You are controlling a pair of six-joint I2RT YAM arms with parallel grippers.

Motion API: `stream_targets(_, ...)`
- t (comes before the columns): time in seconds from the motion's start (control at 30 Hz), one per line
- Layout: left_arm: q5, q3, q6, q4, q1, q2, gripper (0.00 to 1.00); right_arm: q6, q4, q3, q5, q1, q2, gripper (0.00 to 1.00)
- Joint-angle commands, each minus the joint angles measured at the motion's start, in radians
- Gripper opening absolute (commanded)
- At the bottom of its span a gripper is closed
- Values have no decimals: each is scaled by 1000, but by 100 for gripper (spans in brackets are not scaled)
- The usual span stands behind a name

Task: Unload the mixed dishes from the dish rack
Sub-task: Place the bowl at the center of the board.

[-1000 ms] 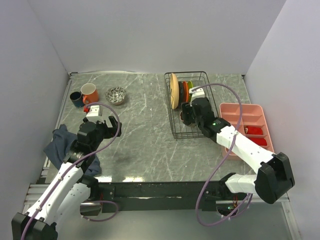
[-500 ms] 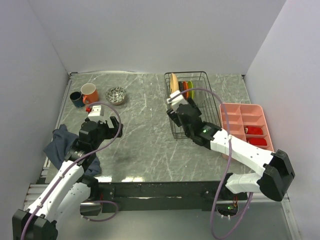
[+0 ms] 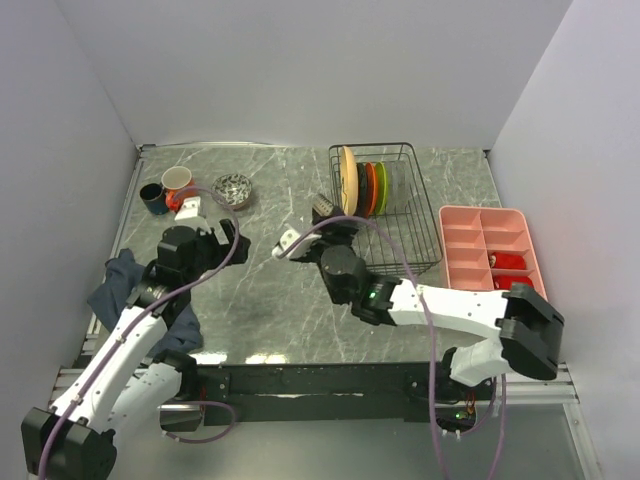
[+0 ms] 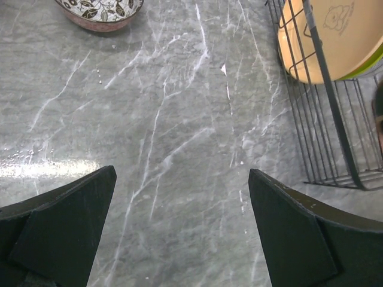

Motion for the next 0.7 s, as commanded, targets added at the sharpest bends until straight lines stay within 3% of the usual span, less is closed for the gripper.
stream_targets(0.0, -5, 140, -51, -79, 2, 56, 99, -227, 323, -10, 32, 65, 63, 0)
stream_targets(0.4, 60, 404, -144, -287, 81, 247, 99, -417, 683, -29, 30, 159, 278, 0)
stream_targets(0.67, 135, 512, -175, -356, 102, 320, 100, -407, 688, 5, 38, 214, 352, 0)
